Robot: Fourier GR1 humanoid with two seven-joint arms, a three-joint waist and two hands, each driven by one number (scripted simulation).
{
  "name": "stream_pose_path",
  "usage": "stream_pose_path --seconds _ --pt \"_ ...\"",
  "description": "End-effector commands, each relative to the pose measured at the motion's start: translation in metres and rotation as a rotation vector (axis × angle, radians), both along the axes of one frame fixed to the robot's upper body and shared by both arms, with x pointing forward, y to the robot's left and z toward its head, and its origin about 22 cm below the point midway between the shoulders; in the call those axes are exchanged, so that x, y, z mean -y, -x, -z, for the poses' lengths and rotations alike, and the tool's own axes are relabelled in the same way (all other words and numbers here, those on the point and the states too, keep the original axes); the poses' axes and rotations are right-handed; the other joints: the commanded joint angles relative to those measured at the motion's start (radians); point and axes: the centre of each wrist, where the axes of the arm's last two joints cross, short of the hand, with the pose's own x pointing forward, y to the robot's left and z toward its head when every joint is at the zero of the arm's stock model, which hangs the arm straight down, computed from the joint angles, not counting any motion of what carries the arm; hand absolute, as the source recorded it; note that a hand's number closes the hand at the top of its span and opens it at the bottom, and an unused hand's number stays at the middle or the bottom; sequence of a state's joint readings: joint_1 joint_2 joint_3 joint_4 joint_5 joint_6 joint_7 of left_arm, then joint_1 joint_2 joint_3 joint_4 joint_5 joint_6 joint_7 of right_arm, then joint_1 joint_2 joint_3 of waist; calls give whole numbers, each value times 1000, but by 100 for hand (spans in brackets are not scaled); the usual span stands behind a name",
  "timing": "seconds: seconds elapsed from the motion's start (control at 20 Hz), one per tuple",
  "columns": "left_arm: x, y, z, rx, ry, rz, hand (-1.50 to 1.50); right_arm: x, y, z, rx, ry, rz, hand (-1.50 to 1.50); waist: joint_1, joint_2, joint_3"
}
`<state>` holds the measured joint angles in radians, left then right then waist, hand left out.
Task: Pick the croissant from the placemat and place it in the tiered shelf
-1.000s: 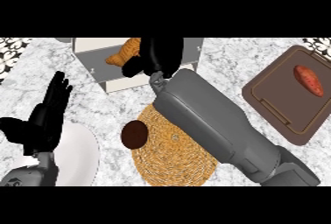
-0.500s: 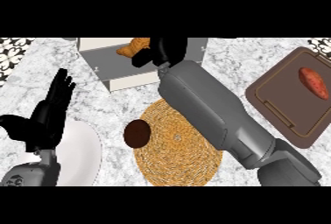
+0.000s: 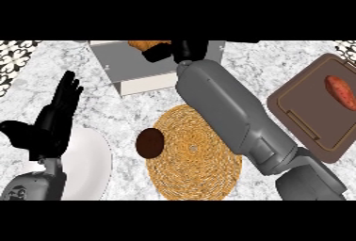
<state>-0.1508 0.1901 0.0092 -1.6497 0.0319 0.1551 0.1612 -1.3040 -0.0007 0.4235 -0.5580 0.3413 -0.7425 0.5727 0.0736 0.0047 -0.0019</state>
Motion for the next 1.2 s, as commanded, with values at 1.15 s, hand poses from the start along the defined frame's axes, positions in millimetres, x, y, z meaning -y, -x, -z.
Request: stream_pose_path --seconds 1.15 --pt "-15 24 6 -42 -1 -96 0 96 -12 -37 71 -347 135 -150 -109 -22 2"
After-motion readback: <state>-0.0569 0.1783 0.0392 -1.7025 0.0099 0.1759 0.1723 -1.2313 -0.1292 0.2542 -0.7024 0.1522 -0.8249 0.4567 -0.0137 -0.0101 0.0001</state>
